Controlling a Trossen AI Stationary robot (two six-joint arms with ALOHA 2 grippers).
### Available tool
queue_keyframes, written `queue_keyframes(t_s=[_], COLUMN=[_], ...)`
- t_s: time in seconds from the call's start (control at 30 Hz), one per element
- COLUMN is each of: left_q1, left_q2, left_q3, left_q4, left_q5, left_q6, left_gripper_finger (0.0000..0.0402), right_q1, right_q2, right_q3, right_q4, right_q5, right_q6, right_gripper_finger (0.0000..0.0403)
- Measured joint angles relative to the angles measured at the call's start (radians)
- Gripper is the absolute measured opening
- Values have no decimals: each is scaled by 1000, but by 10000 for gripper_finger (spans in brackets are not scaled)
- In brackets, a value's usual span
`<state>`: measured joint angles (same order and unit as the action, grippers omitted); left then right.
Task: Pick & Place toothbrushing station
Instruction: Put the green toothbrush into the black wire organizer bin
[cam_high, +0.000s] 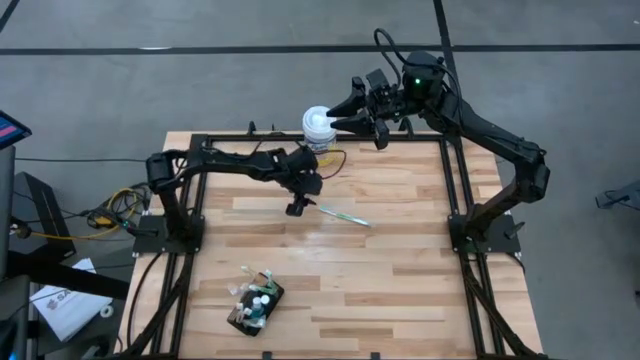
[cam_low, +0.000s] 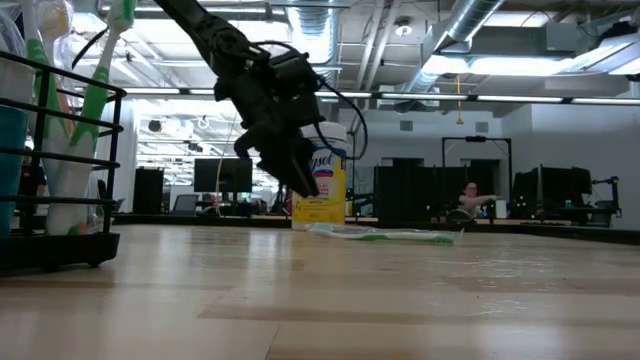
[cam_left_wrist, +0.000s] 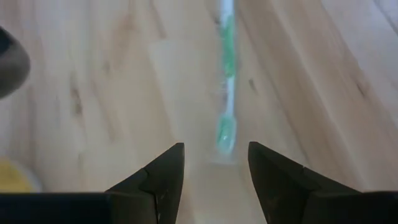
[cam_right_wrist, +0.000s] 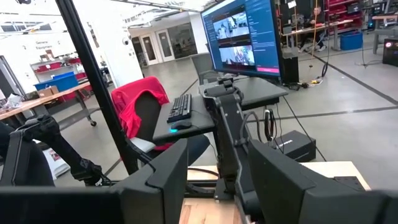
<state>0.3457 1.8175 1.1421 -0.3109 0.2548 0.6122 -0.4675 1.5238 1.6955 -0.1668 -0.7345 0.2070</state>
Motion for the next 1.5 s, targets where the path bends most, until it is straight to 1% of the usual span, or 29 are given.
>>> queue_keyframes(t_s=[0.17,0.37,0.57,0.93,1.17,1.23,1.27,1.3,1.37,1.4,1.43,1.5], left_q1=[-32,-39,-38,-38,-37,-36,-37,-38,-39,-38,-38,-37], left_q2=[59,128,151,153,206,206,206,202,190,181,170,144], left_q3=[35,66,70,71,73,73,73,72,69,68,67,68], left_q4=[-2,-9,-8,7,24,23,23,24,24,26,29,42], left_q5=[3,-14,-15,-12,11,8,1,-10,-32,-43,-42,-39], left_q6=[17,13,13,12,-15,-26,-30,-37,-71,-100,-135,-186], left_gripper_finger=[173,173,173,173,168,150,133,110,49,27,19,16], right_q1=[0,1,1,0,2,3,3,2,2,2,2,2], right_q2=[1,2,2,2,2,2,3,3,3,3,3,3], right_q3=[0,0,0,0,0,0,0,0,0,0,0,0], right_q4=[0,-1,-4,-9,-13,-16,-17,-17,-16,-16,-16,-16], right_q5=[0,1,0,0,-1,-1,-1,-1,-1,-1,-1,-1], right_q6=[-2,-4,-6,-34,-33,-33,-33,-33,-34,-34,-34,-34], right_gripper_finger=[159,159,159,159,159,159,159,159,159,159,159,159])
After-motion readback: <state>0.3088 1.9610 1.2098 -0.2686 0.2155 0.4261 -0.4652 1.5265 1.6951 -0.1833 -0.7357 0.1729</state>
